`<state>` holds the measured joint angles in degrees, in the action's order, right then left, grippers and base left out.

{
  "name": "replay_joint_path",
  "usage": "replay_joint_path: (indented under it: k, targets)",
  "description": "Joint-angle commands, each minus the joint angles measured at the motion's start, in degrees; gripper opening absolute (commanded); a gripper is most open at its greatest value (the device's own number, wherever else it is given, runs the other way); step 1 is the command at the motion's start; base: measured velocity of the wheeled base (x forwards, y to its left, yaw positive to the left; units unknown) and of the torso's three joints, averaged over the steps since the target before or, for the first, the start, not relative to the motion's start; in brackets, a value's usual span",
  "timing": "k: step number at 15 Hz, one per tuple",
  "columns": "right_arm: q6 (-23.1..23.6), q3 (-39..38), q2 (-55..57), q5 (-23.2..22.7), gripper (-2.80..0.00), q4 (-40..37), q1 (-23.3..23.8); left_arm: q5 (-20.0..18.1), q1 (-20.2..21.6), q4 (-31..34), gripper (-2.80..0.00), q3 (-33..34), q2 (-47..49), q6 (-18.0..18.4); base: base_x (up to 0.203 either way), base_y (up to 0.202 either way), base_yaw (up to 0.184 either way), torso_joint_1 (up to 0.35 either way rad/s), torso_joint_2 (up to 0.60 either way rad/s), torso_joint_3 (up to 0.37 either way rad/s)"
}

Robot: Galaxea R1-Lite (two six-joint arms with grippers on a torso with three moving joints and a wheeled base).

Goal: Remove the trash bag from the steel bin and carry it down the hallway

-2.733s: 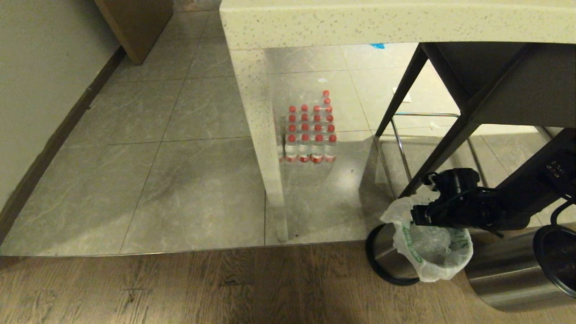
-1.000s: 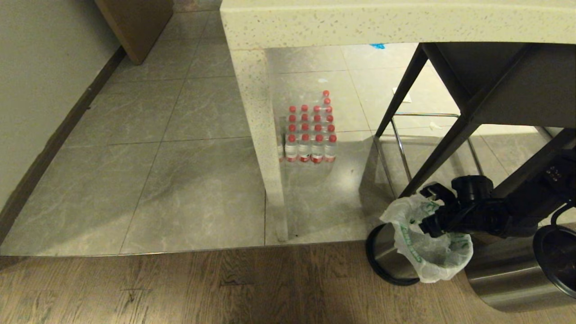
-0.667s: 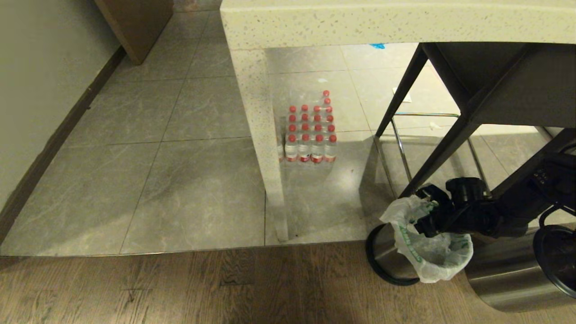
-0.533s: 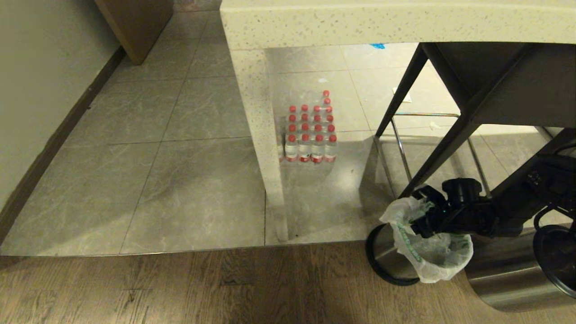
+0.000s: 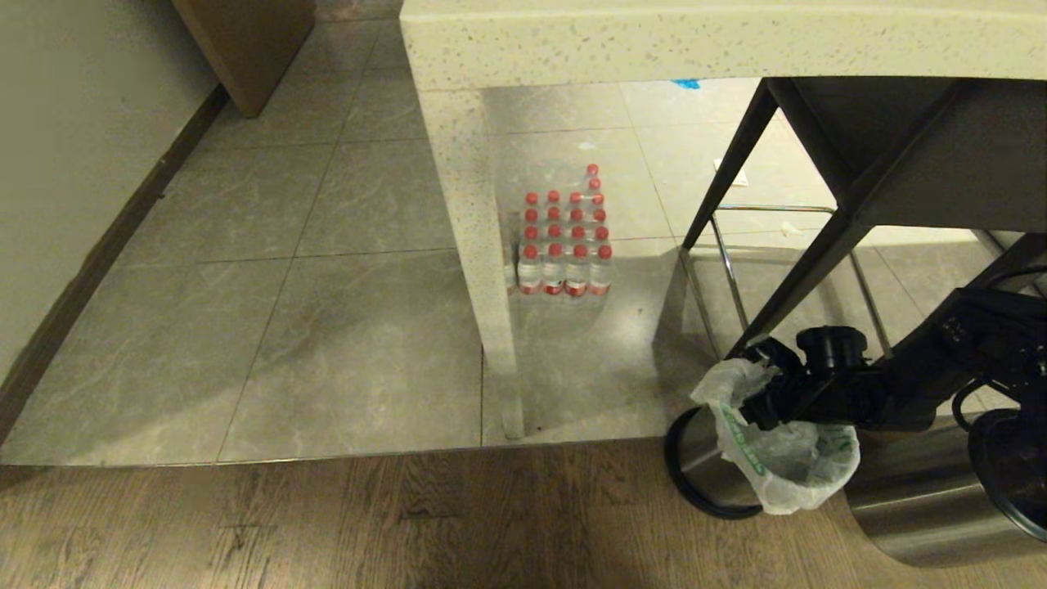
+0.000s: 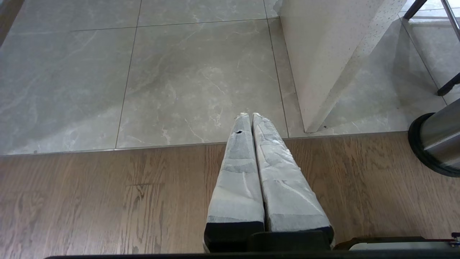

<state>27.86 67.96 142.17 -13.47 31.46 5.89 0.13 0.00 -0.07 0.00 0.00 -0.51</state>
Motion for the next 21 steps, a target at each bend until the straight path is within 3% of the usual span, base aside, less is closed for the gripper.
replay_joint_path:
  k: [1,4,6,12,21]
  targets:
    - [0.2,3.3,4.1,-0.1,0.0,1.8,-0.1,0.0,0.0,0.0,-2.8,0.0,-0.1,0.0,0.0,0.0,0.0,0.0,0.0,0.0]
    - [0.0,3.9,5.9,-1.1,0.0,4.6,-0.1,0.0,0.0,0.0,-2.8,0.0,-0.1,0.0,0.0,0.0,0.0,0.0,0.0,0.0]
    - [0.3,3.6,6.0,-2.2,-2.8,6.4,-0.1,0.0,0.0,0.0,-2.8,0.0,0.0,0.0,0.0,0.0,0.0,0.0,0.0,0.0]
    - [0.3,1.4,3.5,-1.9,-2.8,7.6,0.0,0.0,0.0,0.0,-2.8,0.0,0.0,0.0,0.0,0.0,0.0,0.0,0.0,0.0]
    - [0.3,-16.5,-12.9,-1.8,-2.8,6.9,3.2,0.0,0.0,0.0,-2.8,0.0,-0.1,0.0,0.0,0.0,0.0,0.0,0.0,0.0]
